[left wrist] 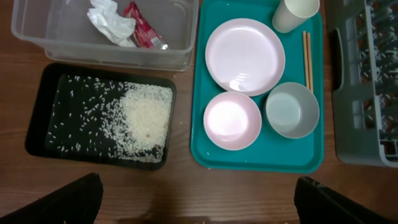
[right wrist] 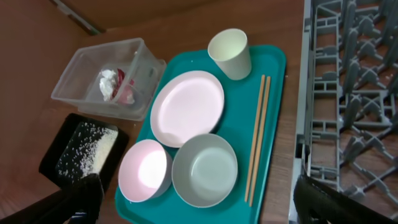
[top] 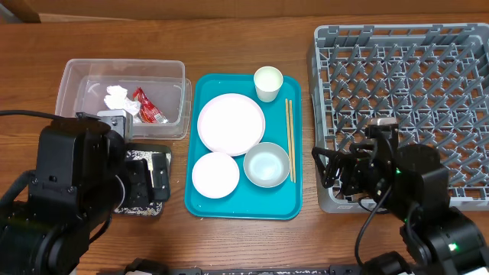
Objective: Sort waste into correct bins and load items into the dishwasher
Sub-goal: 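Drop the tissue into the clear plastic bin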
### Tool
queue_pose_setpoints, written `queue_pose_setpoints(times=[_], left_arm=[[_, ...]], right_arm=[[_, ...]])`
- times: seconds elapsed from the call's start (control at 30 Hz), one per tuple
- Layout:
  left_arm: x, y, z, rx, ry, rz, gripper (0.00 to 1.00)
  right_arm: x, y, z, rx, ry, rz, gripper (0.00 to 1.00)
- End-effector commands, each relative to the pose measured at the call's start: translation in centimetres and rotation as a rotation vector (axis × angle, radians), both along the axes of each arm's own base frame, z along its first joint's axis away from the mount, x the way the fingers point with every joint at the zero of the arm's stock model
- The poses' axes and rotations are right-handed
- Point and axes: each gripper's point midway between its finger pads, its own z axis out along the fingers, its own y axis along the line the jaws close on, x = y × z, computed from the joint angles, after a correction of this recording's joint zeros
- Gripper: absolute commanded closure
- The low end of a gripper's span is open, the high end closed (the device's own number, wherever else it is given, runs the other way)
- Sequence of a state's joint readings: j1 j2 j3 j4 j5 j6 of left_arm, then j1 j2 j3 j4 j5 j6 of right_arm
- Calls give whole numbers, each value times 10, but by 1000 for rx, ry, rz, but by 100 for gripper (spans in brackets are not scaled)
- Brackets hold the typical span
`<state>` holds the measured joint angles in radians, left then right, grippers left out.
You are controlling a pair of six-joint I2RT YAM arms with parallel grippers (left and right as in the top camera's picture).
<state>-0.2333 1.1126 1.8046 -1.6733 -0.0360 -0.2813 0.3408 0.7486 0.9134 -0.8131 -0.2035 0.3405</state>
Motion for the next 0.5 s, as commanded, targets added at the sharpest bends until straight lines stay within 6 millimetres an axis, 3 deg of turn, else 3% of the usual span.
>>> queue_pose_setpoints(times=[0.0, 0.37, 0.47], left_arm=[[-2, -8, -3, -35, 20, -27, 0], [4, -12, -8, -34, 45, -40, 0], [0, -9, -1, -20, -5, -53, 0]], right_arm=[[0, -1, 4, -6, 6, -10, 0], [-1, -2, -20, -43, 108, -10, 0], [1, -1, -24, -49, 124, -10, 0]])
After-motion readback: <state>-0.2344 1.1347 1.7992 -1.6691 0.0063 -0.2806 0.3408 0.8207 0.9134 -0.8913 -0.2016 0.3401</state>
